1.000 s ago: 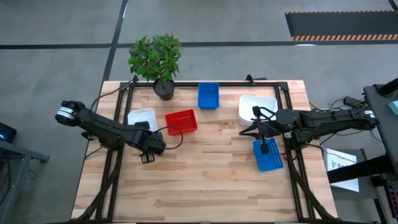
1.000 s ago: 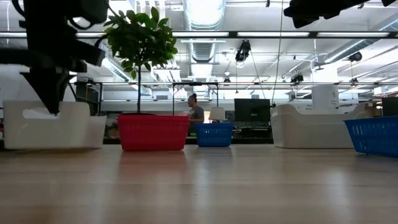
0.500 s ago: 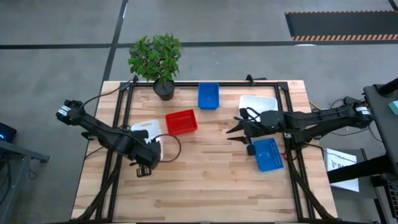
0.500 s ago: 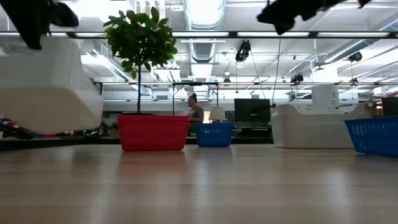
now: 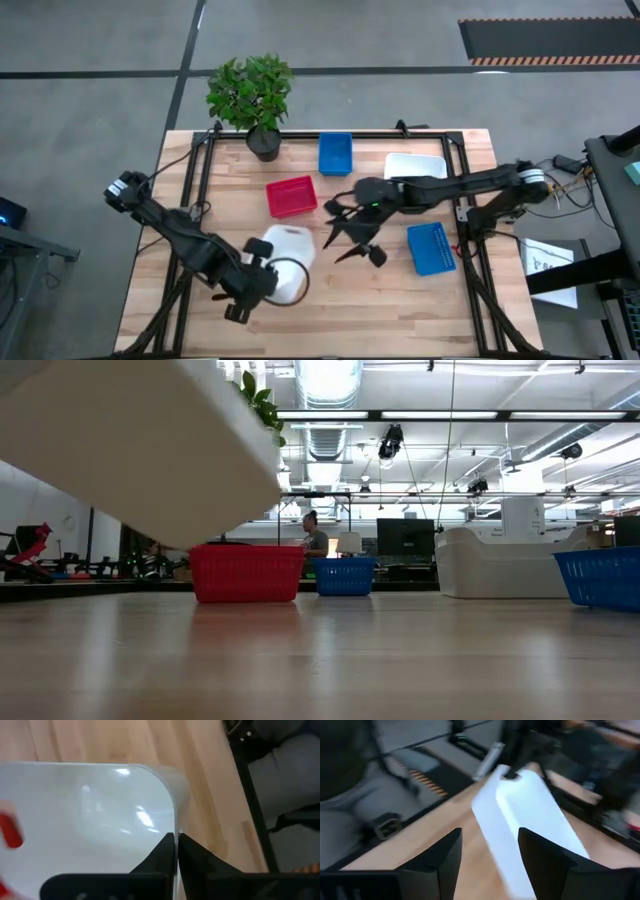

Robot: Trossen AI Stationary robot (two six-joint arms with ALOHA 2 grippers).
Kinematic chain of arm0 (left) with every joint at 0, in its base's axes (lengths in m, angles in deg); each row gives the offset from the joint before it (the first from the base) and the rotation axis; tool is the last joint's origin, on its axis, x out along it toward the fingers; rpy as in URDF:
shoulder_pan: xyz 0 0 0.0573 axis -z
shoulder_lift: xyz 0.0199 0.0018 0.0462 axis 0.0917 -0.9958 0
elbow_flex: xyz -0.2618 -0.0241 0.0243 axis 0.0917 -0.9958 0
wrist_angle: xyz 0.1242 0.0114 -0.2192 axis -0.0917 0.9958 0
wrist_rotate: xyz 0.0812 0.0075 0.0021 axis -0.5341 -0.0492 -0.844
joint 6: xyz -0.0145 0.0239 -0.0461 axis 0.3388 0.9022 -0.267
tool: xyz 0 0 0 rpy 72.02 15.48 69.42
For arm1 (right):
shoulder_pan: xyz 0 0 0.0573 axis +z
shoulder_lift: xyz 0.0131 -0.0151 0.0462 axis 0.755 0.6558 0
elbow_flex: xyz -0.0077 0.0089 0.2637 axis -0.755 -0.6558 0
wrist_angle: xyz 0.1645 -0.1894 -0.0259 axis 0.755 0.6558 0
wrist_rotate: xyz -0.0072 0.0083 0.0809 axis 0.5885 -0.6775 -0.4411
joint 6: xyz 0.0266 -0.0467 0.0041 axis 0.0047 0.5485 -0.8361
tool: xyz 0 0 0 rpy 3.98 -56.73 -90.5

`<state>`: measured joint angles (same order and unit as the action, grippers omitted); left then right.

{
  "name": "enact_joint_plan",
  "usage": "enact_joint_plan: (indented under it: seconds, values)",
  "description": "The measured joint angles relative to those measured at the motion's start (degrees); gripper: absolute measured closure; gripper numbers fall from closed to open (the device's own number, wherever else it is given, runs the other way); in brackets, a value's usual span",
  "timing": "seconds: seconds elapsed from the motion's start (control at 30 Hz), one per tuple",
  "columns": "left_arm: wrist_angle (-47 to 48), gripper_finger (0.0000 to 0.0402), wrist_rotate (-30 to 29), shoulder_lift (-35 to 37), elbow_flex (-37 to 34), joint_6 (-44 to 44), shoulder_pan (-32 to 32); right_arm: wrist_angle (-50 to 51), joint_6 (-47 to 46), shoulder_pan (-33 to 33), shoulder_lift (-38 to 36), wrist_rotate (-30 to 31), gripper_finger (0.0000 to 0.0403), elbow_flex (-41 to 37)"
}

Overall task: Stack baskets by color
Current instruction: Stack the left white bin on the left stacked white bins

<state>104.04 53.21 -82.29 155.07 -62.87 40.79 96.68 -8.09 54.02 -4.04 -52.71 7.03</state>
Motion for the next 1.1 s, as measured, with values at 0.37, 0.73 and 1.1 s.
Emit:
enact_joint_plan:
  seconds: [0.37, 0.73, 1.1]
  values:
    - [-9.9, 0.0401, -1.4, -2.6, -0.7, 16.9, 0.0, 15.7, 5.7, 0.1, 16.9, -7.8, 0.0227, 16.4]
    - [-9.9, 0.0401, -9.5, -3.1, -1.4, 18.2, -0.6, 17.6, 3.7, 0.5, 21.7, -6.4, 0.0227, 19.7]
    - [-9.9, 0.0401, -9.7, -3.1, -1.4, 22.6, -1.0, 21.3, 6.2, 1.2, 21.4, -1.1, 0.0241, 19.3]
